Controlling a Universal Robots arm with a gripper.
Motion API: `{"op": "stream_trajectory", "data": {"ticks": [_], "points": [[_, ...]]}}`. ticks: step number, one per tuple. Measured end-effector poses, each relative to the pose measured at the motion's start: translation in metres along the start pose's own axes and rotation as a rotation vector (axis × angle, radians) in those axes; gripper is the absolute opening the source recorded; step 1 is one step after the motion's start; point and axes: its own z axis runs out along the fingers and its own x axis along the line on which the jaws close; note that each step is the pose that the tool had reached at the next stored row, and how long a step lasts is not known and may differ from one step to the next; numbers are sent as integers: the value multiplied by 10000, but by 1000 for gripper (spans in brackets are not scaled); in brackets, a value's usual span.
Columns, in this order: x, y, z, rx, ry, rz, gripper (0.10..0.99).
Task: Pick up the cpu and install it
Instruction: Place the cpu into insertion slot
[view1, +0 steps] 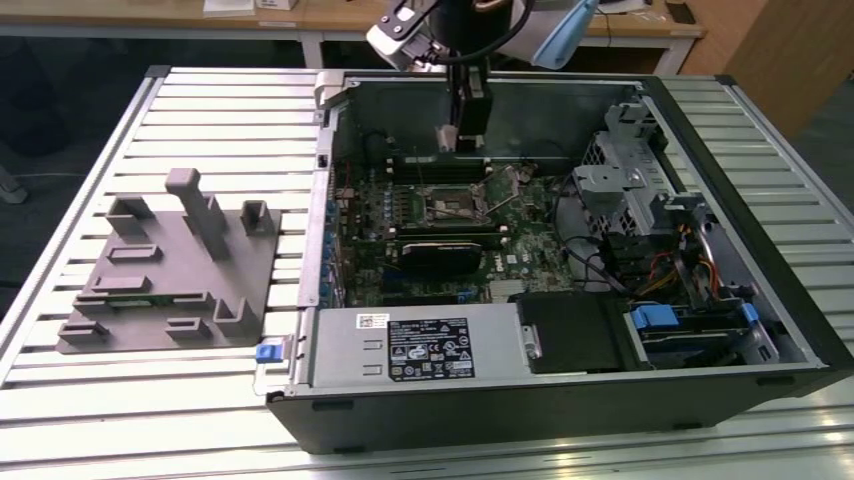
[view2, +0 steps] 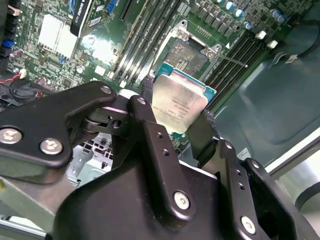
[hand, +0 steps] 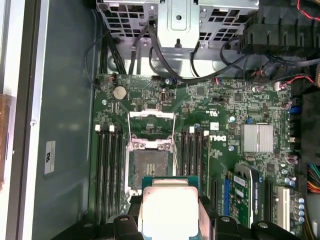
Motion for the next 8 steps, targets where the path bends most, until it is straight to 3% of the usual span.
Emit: {"op": "stream_trajectory", "data": {"ticks": [8], "points": [[18,45,71,3,-2,8,533]]}}
